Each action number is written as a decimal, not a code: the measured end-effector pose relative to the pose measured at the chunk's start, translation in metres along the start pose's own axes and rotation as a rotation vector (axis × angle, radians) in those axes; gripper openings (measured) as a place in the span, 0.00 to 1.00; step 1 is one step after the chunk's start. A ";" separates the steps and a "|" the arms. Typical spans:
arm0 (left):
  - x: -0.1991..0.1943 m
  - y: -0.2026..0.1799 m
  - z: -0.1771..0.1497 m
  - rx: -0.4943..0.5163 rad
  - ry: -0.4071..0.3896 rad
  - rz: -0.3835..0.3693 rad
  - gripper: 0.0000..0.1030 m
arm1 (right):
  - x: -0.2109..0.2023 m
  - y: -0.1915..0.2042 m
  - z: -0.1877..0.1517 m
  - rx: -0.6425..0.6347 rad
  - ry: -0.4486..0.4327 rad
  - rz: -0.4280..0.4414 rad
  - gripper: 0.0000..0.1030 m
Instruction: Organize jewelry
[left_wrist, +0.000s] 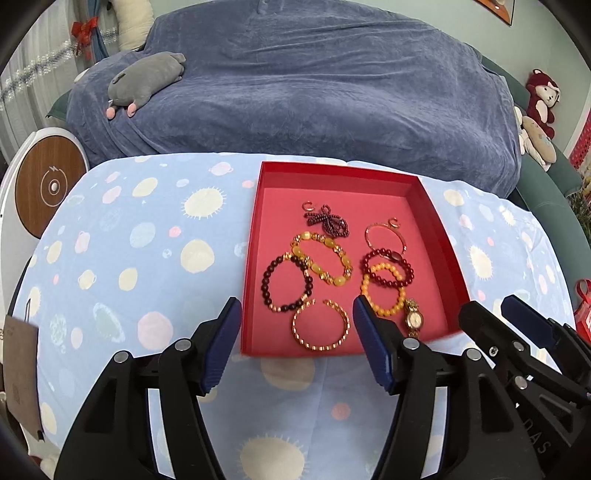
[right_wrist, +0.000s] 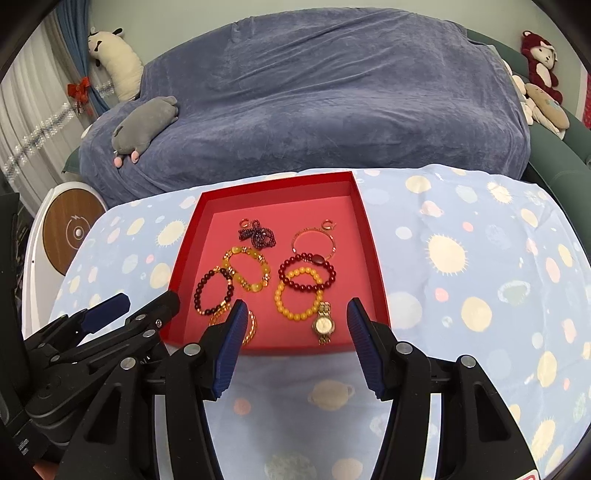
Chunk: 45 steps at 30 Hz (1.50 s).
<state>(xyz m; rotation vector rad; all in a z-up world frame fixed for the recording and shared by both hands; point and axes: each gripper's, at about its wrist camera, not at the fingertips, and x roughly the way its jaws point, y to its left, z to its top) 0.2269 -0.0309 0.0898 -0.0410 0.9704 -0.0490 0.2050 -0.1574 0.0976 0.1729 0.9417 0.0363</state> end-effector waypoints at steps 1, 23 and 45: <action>-0.001 0.000 -0.002 -0.003 0.003 0.001 0.60 | -0.001 -0.001 -0.001 0.002 0.003 0.001 0.53; -0.020 0.010 -0.038 -0.036 0.028 0.022 0.68 | -0.027 -0.004 -0.038 -0.014 -0.033 -0.072 0.82; -0.035 0.009 -0.047 -0.024 -0.014 0.071 0.88 | -0.035 -0.015 -0.052 0.026 -0.028 -0.097 0.94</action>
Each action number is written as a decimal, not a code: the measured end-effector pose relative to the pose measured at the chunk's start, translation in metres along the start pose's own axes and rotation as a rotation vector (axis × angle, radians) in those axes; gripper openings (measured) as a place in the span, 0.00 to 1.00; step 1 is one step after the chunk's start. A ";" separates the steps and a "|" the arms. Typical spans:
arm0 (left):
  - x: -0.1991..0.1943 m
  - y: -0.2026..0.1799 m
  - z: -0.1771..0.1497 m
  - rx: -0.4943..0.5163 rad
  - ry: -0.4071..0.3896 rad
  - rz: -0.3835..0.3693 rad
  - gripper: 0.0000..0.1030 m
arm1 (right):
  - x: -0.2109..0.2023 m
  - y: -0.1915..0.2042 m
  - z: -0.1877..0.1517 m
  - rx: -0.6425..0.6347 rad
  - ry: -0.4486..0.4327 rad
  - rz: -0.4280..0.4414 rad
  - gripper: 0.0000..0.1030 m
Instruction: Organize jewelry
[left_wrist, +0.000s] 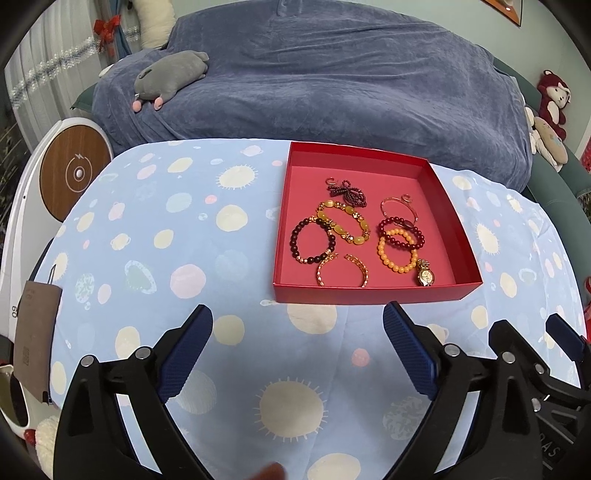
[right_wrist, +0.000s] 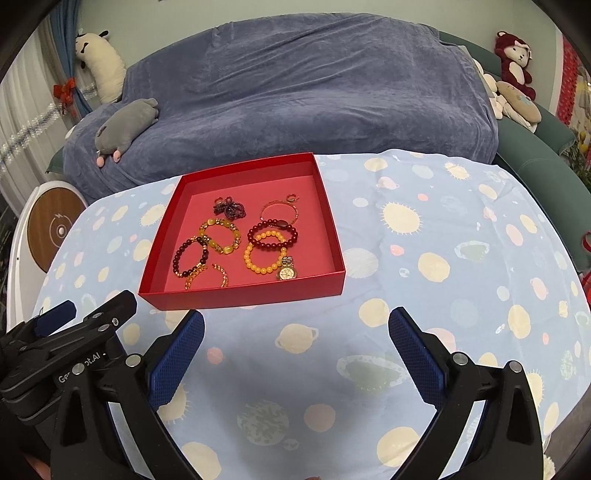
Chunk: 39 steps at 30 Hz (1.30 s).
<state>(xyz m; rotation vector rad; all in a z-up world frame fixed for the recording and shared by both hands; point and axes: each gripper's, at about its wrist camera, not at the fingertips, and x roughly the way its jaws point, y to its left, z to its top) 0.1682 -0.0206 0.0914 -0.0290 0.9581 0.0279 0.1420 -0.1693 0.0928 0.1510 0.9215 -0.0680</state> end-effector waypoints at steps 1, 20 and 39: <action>0.000 0.000 0.000 -0.002 0.001 0.000 0.88 | 0.000 0.000 0.000 0.001 -0.001 -0.001 0.94; 0.002 0.001 -0.001 -0.018 -0.013 -0.004 0.93 | 0.000 -0.002 0.000 0.005 0.002 -0.001 0.94; 0.005 0.000 -0.001 -0.007 -0.007 -0.007 0.93 | 0.001 -0.001 -0.002 0.005 0.007 -0.003 0.94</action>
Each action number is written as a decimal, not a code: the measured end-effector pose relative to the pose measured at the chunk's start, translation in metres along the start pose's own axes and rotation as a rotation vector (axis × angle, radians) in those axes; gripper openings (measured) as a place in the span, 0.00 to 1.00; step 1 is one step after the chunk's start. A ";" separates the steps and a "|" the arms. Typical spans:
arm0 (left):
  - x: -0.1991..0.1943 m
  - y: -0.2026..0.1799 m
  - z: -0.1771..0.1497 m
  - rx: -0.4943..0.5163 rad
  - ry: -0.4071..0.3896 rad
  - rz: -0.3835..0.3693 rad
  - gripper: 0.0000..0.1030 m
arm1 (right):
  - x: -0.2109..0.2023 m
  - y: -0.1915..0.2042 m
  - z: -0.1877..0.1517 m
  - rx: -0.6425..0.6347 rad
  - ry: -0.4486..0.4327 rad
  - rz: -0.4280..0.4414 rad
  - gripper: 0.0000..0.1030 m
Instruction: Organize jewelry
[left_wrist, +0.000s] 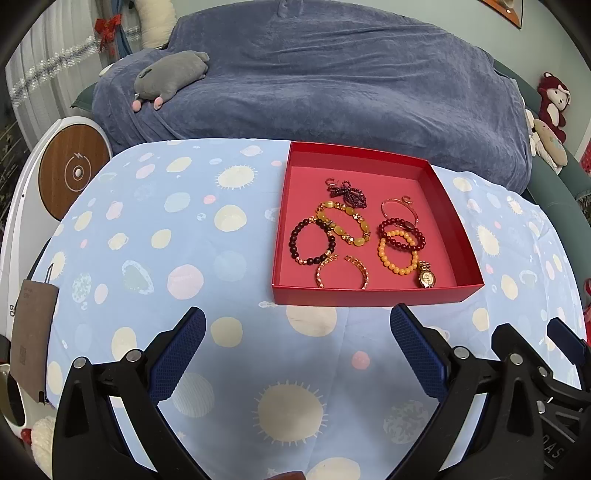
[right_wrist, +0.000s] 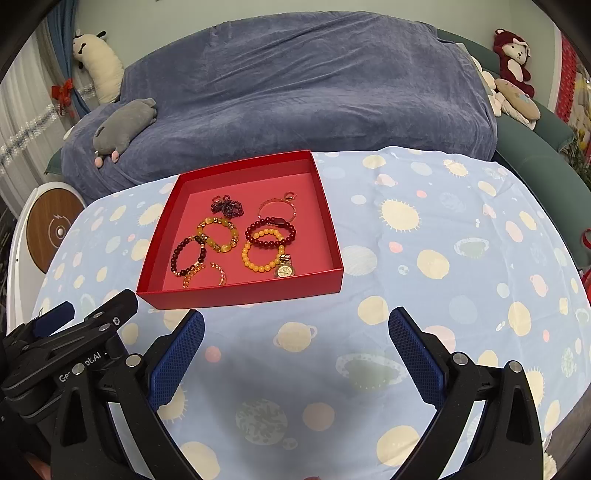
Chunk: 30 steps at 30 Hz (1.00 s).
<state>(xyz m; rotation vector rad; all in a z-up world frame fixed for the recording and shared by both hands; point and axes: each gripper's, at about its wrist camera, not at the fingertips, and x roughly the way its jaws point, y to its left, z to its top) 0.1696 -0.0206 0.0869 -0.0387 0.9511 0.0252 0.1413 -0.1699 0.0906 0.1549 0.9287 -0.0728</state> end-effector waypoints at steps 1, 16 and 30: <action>0.000 0.000 0.000 0.002 0.001 0.002 0.93 | 0.000 0.000 0.000 -0.001 -0.001 0.001 0.94; 0.003 -0.001 0.000 0.003 0.013 0.000 0.93 | 0.000 0.000 0.000 0.000 0.000 0.000 0.94; 0.005 0.000 0.000 0.002 0.025 0.005 0.93 | 0.003 0.000 -0.001 -0.004 0.005 0.002 0.94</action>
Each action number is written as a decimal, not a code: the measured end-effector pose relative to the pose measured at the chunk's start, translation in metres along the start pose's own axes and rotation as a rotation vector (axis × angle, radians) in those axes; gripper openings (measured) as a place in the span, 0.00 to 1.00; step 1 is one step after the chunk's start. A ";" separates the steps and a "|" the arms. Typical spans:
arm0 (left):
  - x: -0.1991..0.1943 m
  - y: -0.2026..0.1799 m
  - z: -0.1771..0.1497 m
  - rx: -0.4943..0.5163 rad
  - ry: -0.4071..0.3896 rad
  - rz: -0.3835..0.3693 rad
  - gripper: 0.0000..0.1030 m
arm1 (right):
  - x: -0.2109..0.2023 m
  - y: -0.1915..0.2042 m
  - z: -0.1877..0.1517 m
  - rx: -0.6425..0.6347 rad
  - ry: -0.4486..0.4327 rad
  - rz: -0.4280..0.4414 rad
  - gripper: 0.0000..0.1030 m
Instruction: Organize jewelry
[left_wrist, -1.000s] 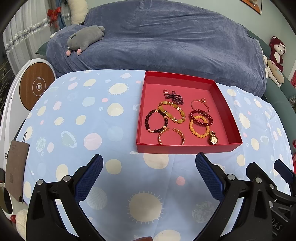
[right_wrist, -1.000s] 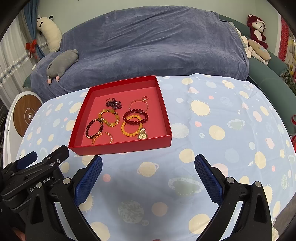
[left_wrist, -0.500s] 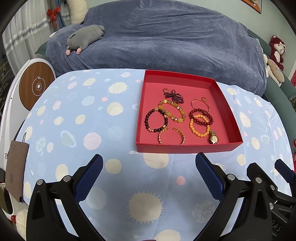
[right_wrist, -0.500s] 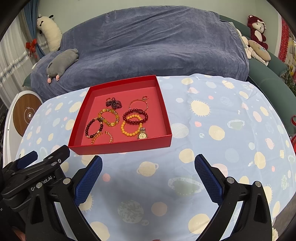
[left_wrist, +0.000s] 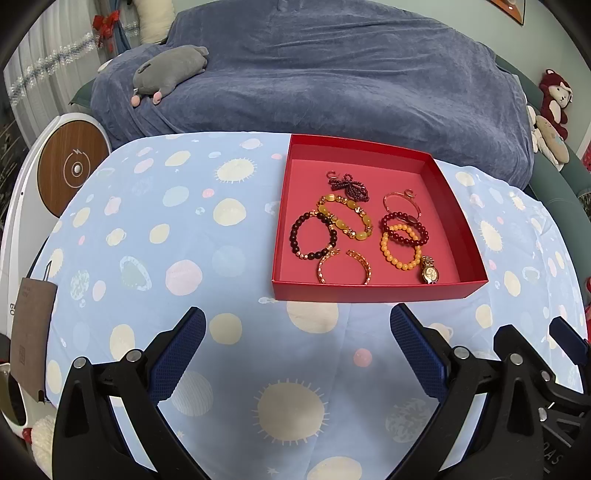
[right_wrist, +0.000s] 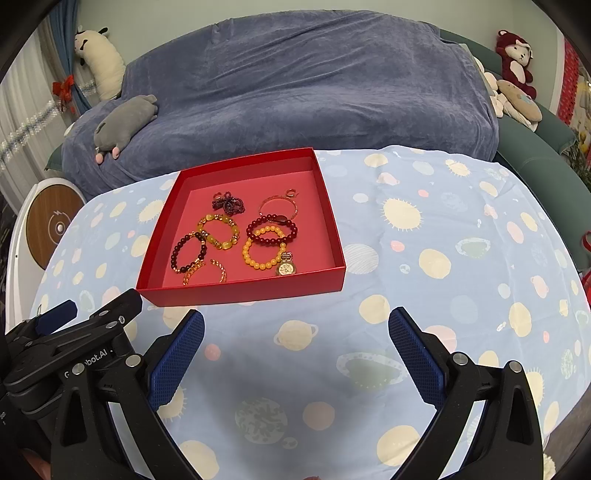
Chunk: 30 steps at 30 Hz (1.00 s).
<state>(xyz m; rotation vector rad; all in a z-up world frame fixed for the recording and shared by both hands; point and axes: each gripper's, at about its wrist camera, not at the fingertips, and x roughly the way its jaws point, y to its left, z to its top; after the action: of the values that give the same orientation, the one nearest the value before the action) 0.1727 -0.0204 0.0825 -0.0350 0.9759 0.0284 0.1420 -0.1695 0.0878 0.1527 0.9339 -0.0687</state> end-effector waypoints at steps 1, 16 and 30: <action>0.000 0.000 0.000 0.001 -0.002 0.002 0.93 | 0.000 0.000 0.000 0.000 0.001 0.000 0.94; 0.001 0.001 0.000 -0.001 -0.011 0.019 0.93 | 0.000 0.000 -0.001 -0.001 0.001 -0.001 0.94; 0.001 0.000 0.000 0.005 -0.014 0.023 0.93 | 0.000 0.000 0.000 -0.001 0.003 -0.001 0.94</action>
<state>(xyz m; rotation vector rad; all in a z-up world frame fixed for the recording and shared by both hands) 0.1736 -0.0204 0.0820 -0.0195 0.9625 0.0475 0.1419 -0.1693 0.0879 0.1511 0.9366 -0.0689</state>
